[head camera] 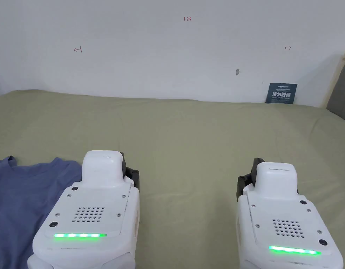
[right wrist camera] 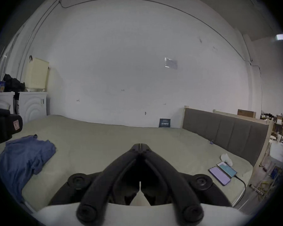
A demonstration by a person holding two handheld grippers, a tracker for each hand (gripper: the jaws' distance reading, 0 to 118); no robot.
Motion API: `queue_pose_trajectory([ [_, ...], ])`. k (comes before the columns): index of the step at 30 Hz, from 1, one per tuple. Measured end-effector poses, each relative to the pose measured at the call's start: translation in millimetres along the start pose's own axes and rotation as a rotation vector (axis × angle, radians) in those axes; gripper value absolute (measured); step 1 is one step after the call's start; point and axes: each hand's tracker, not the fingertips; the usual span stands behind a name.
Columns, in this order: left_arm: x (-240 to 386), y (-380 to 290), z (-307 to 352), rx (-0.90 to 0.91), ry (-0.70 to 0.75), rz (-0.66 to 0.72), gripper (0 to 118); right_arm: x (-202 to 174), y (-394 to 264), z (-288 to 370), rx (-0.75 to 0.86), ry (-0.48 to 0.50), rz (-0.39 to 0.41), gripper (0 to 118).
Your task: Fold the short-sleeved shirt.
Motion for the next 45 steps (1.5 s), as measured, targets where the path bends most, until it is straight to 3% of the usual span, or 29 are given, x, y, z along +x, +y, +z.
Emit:
queue_pose_trajectory([
  [8,-21.0,8.4,7.8,0.014,0.054,0.022,0,-14.9,13.0,-7.1,-0.004,0.105,-0.018,0],
  [19,-128.8,18.3,61.4,0.005,0.405,0.057,0,-136.4,34.6,2.0,-0.014,0.505,-0.043,0],
  [22,-143.3,17.1,69.0,-0.005,0.428,0.072,0,-158.4,36.6,8.0,-0.013,0.556,-0.014,0],
  [27,-155.9,12.6,59.7,-0.056,0.461,0.090,0,-169.6,29.3,2.3,-0.041,0.597,-0.016,0],
  [32,-176.4,-2.6,26.4,-0.168,0.436,0.198,0,-166.2,16.3,-10.1,-0.093,0.594,-0.017,0],
  [38,-218.7,-45.7,-92.4,-0.513,0.325,0.252,0,-169.4,-5.5,-30.4,-0.181,0.581,-0.023,0],
  [40,-230.1,-70.6,-130.3,-0.648,0.345,0.215,0,-171.3,-14.1,-35.8,-0.205,0.574,-0.004,0],
  [45,-256.2,-121.1,-180.2,-0.789,0.389,0.305,0,-175.6,-33.5,-54.7,-0.271,0.563,0.029,0],
])
